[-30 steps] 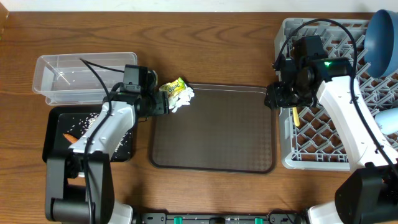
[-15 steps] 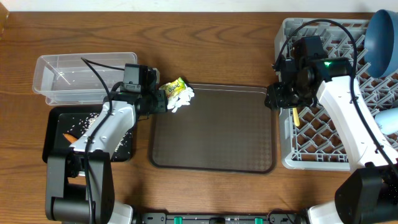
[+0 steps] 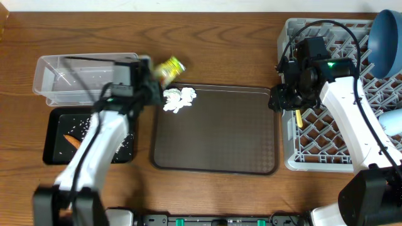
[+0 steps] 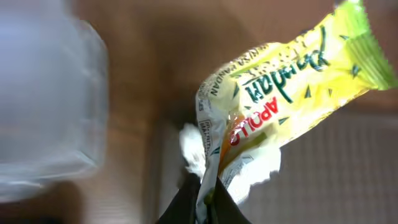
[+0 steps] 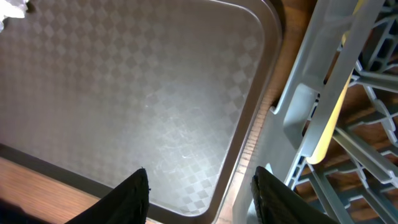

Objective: Sort waste into correct bins and load items into the dishwasher rack
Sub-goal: 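Carry the yellow wrapper into the clear plastic bin and release, then grasp the white tissue on the brown tray with the left gripper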

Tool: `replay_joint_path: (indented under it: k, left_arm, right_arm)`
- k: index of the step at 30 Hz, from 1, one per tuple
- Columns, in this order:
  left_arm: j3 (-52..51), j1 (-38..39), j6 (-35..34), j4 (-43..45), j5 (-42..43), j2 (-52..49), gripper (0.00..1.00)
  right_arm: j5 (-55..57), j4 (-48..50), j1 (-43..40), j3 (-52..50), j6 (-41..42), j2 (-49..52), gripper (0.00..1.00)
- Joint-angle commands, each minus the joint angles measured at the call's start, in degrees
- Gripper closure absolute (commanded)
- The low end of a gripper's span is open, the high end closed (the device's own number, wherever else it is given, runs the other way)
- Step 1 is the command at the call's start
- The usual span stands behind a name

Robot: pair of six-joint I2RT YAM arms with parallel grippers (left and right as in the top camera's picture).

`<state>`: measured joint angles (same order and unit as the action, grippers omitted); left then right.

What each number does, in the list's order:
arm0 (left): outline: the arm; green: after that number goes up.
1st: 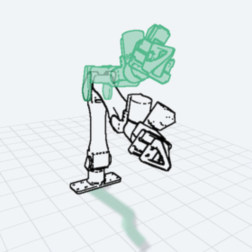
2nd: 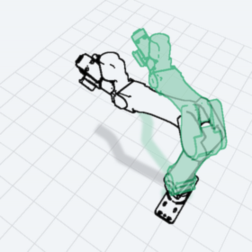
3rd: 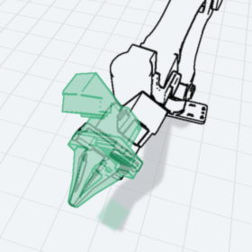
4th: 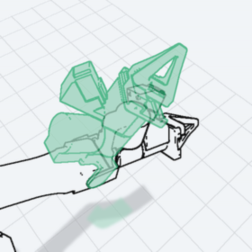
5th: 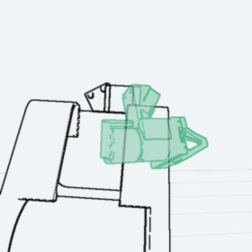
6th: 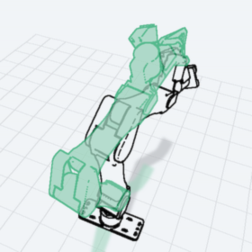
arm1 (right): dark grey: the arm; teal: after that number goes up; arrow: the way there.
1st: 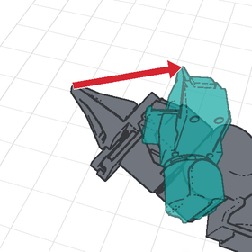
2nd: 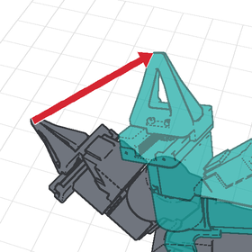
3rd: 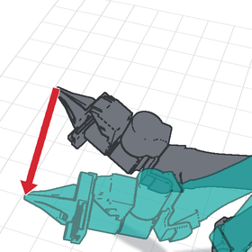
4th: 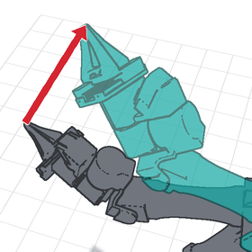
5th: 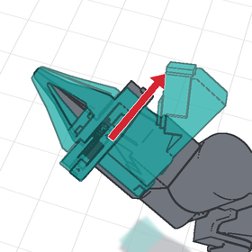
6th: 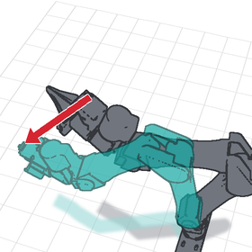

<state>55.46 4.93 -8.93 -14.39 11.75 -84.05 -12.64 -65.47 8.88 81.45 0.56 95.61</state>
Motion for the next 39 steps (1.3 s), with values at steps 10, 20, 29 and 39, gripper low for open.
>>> replay_joint_path:
  k: [10, 20, 29, 39]
  left_arm:
    - [1.18, -11.43, 0.13, 6.03, -11.82, 2.99, 0.84]
    - [1.27, -12.57, 0.13, 6.36, -7.34, 2.43, 0.48]
    - [0.76, -4.66, 1.31, 2.84, 9.40, 5.81, 0.41]
    - [0.11, 4.35, 2.27, 2.49, 6.62, -7.72, 0.35]
  right_arm:
    - [0.42, -0.17, 0.42, -0.13, -0.81, 0.57, 0.48]
    - [0.42, -0.63, 0.39, -0.13, -0.83, 0.57, 0.48]
    - [0.39, -0.11, 0.42, -0.13, -0.57, 0.57, 0.47]
    - [0.39, -0.35, 0.42, -0.13, -0.39, 0.57, 0.47]
